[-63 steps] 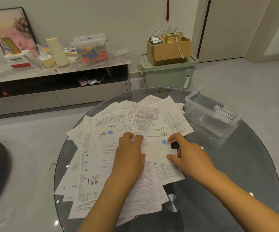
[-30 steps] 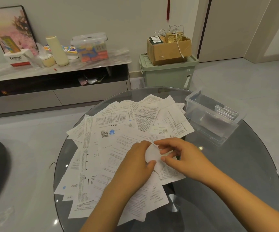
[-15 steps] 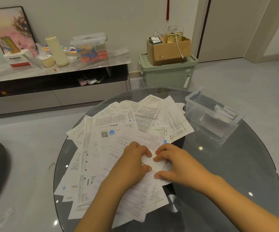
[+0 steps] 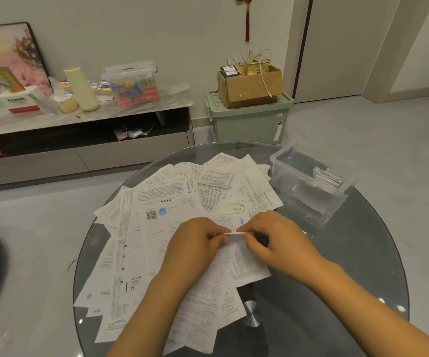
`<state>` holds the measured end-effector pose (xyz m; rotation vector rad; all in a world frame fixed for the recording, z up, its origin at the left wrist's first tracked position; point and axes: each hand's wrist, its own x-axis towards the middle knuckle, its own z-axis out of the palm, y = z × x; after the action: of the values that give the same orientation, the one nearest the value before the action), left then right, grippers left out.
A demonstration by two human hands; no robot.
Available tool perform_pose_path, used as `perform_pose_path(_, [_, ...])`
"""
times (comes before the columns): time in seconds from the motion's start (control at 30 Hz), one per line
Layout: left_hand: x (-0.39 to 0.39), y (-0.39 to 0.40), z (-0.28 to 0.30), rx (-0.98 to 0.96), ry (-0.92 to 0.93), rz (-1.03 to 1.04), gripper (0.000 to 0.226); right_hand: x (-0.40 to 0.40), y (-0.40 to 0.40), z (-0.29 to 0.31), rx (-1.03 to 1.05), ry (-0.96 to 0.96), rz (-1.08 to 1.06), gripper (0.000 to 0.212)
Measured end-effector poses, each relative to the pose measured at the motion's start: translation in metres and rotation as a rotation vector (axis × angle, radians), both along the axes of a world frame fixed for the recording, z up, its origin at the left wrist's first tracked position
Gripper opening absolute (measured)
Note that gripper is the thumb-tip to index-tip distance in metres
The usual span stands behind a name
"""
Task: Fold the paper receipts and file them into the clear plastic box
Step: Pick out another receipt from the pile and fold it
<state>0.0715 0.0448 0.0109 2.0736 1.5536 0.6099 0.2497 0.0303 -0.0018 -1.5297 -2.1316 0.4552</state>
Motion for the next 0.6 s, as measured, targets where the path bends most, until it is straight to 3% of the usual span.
perform_pose_path(0.23, [0.024,0.008,0.019,0.003,-0.002,0.023,0.017,0.018,0.004,0.012,0.125,0.047,-0.047,0.020])
perform_pose_path(0.6, [0.083,0.050,0.058,0.086,-0.128,-0.125,0.017,0.068,0.026,0.041,0.283,0.137,-0.264,0.019])
